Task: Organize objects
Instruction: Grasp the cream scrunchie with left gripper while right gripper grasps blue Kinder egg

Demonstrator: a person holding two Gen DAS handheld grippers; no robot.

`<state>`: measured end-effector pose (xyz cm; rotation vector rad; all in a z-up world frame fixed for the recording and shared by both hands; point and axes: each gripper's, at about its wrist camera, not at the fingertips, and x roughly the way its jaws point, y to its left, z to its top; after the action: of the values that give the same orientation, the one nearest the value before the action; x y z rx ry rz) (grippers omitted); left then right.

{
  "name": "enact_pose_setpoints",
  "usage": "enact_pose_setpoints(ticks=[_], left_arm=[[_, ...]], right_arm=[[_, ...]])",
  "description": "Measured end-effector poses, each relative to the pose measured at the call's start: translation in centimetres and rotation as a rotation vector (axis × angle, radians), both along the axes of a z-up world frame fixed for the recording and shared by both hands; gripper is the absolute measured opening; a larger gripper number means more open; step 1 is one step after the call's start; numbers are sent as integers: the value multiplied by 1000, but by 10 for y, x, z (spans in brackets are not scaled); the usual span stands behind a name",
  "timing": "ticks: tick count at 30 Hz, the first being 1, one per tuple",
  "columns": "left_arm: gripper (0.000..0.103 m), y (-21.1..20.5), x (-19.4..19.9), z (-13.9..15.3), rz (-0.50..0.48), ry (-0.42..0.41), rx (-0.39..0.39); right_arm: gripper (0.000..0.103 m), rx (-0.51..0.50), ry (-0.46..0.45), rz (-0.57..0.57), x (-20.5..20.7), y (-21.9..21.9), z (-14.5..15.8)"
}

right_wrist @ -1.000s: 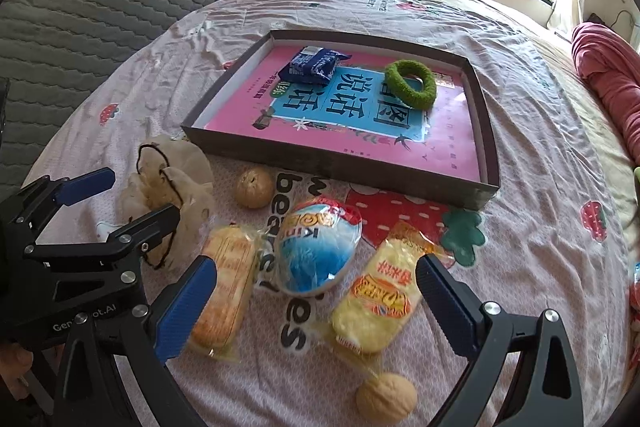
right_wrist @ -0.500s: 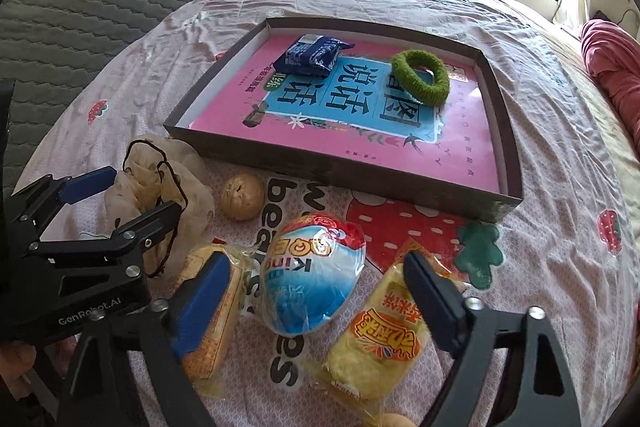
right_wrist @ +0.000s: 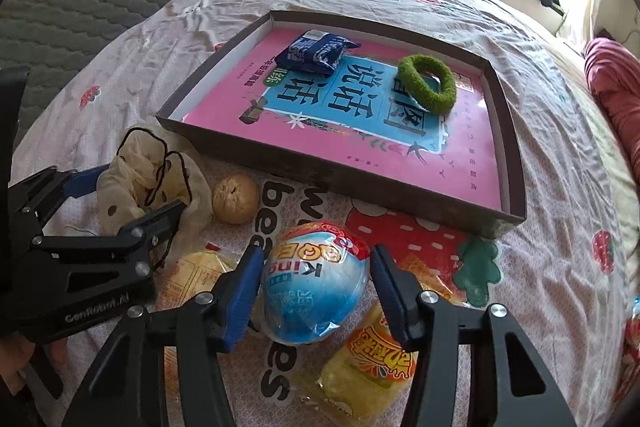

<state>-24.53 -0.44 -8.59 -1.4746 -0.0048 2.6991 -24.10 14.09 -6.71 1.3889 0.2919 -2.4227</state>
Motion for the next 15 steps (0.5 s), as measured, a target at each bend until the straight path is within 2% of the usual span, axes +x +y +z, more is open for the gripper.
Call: enact_pose_setpoints(ticks=[5,11,15], left_arm=[[24,-1,0,0,-17,-13,51],[14,-4,1,6,-28,-15,76],[13,-2,5,12,-37,-1,66]], right_arm=[[55,-20,2,0,-1,1,2],[55,-28,10,12,2,-2,8],[55,-36,11,15,3,-2,10]])
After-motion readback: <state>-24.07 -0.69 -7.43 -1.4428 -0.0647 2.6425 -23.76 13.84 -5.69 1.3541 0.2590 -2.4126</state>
